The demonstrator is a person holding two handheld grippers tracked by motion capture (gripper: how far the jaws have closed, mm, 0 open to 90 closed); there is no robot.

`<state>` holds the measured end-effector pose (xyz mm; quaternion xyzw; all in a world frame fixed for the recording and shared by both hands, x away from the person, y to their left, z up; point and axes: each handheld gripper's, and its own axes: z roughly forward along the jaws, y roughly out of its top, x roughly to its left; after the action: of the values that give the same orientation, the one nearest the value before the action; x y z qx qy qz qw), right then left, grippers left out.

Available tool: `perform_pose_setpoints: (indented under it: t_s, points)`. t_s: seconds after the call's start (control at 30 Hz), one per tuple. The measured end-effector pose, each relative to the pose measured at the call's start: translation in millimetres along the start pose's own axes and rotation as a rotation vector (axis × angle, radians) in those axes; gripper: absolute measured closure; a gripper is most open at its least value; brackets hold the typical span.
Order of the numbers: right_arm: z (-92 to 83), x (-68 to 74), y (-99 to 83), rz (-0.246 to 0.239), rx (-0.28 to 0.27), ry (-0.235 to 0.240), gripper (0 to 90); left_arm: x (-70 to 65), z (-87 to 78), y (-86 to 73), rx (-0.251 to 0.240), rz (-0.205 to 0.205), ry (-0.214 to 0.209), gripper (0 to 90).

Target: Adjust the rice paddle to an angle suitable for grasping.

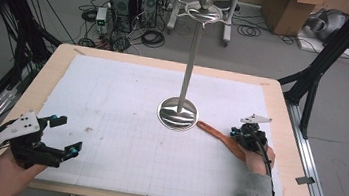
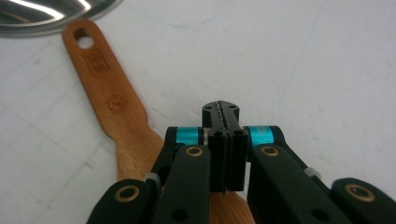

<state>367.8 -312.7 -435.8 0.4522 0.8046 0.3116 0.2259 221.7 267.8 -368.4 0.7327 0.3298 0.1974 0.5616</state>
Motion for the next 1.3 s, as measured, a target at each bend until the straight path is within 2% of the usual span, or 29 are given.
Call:
perform_pose_setpoints:
  t_s: [0.07, 0.17, 0.3, 0.53, 0.6, 0.73, 0.9, 0.97, 1.07, 1.1, 1.17, 1.3]
  points:
    - [0.5, -3.0, -3.9, 0.005, 0.020, -0.007, 90.0, 0.4, 0.2, 0.2, -0.003, 0.000, 0.001, 2.0]
    - [-1.7, -6.7, -8.5, 0.028, 0.006, 0.013, 90.0, 0.6, 1.8, 0.8, -0.005, -0.003, -0.004, 2.0]
    - [-4.6, -7.0, -11.9, 0.019, 0.004, 0.027, 90.0, 0.8, 5.7, 1.6, -0.003, -0.004, -0.010, 2.0]
    - [-17.3, -1.1, -20.1, 0.008, 0.030, 0.083, 90.0, -0.6, 22.3, 7.1, 0.000, 0.005, -0.045, 2.0]
    - [-19.3, -0.2, -21.0, 0.008, 0.036, 0.088, 90.0, -0.6, 24.8, 8.0, 0.000, 0.009, -0.052, 2.0]
    - [-27.4, 6.6, -25.6, -0.024, 0.057, 0.107, 90.0, -1.9, 35.7, 10.8, 0.007, 0.013, -0.077, 2.0]
    - [-33.3, 10.4, -29.5, -0.033, 0.067, 0.133, 90.0, -4.0, 44.6, 13.1, 0.009, 0.018, -0.093, 2.0]
    - [-37.8, 13.7, -32.4, -0.046, 0.076, 0.167, 90.0, -4.6, 49.9, 13.9, 0.014, 0.022, -0.103, 2.0]
    - [-39.3, 15.3, -33.6, -0.055, 0.079, 0.183, 90.0, -5.1, 53.8, 14.4, 0.017, 0.020, -0.112, 2.0]
    - [-41.2, 17.2, -35.7, -0.061, 0.078, 0.211, 90.0, -5.7, 56.1, 15.0, 0.019, 0.022, -0.115, 2.0]
    - [-41.8, 17.9, -37.4, -0.058, 0.074, 0.237, 90.0, -6.2, 58.5, 15.9, 0.021, 0.027, -0.119, 2.0]
    - [-43.7, 20.9, -38.7, -0.068, 0.075, 0.260, 90.0, -7.3, 61.6, 16.8, 0.023, 0.027, -0.124, 2.0]
